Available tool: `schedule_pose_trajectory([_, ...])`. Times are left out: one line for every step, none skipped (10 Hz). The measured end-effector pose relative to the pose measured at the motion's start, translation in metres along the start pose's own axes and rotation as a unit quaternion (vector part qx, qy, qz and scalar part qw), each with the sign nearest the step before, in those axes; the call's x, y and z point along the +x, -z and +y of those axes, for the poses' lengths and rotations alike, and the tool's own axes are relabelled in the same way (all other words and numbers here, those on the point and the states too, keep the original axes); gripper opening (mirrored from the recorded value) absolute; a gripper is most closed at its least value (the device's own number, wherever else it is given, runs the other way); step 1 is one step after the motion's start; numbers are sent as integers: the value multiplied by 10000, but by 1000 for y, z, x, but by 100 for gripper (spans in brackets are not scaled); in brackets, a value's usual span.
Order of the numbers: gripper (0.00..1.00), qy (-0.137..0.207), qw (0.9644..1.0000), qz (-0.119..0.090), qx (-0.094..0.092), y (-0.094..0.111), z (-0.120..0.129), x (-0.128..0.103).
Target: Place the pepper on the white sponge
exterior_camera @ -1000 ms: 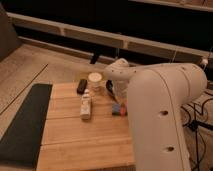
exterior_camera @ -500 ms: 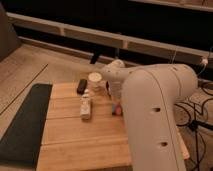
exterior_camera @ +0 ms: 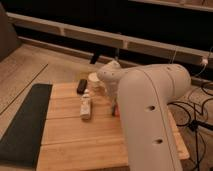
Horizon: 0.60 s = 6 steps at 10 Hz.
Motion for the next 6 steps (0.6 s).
schedule_pose_trajectory([80,60,10000,-34,-39,3,3,0])
schedule_pose_trajectory([80,161,9997,-99,-136,10,8,-1])
schedule_pose_trajectory([80,247,9993,-168,-218,18,13,-2])
schedule_pose_trajectory([80,381,9981,-288,-390,34,23,-2])
schedule_pose_trajectory([80,558,9954,-425,-647,54,36,-1])
schedule_pose_trajectory([80,731,9909,-532,-998,78,52,4])
